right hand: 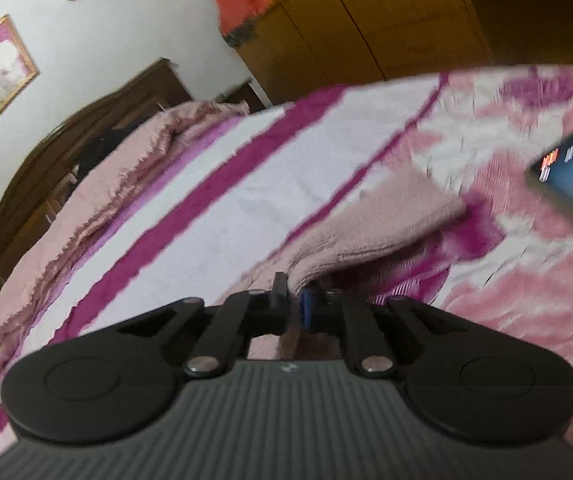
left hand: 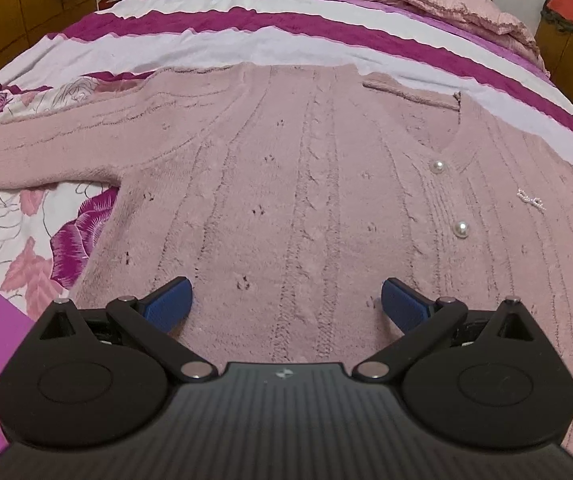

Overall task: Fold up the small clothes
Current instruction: 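Carry the held sleeve across the cardigan body and open the right tool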

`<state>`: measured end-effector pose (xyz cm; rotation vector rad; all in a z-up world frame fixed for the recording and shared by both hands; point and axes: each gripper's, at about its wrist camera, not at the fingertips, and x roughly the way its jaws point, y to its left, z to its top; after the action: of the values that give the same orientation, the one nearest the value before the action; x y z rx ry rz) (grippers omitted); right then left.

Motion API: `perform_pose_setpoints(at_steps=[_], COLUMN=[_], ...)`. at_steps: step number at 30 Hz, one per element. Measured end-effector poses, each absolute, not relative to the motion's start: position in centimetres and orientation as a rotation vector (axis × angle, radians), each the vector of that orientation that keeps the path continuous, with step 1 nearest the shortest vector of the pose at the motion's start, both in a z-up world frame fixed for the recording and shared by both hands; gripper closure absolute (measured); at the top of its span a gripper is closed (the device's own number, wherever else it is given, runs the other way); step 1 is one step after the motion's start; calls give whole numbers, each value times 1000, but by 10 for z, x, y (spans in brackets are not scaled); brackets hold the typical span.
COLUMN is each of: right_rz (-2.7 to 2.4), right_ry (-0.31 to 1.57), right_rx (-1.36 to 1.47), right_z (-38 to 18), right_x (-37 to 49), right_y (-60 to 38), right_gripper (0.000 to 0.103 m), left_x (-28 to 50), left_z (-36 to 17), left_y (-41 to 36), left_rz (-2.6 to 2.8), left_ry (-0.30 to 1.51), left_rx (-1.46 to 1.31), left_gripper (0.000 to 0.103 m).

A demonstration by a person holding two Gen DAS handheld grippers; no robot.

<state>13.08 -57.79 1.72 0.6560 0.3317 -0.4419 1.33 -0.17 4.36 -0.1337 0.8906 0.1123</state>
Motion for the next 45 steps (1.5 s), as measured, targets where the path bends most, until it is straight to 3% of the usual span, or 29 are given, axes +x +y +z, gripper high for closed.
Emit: perform_pose_setpoints(at_steps=[10,21,37,45], right_rz=[-423,-287,65,196], right_ry=[208,138,197,238], right_rx=[654,592,468,327], right_z=[56,111,174,179], right_x=[62,39,102,129], right_y=[-596,-550,-374,-260], right_gripper=[93,93,93,93], left_x=[10,5,-16,-29], left_z=[50,60,86,94], left_y=[-8,-5,42,83], left_rz=[69,45,118,167], left_ry=[880,866,815,791], left_rx=[-149,-133,-73,-118], left_gripper=[0,0,0,0])
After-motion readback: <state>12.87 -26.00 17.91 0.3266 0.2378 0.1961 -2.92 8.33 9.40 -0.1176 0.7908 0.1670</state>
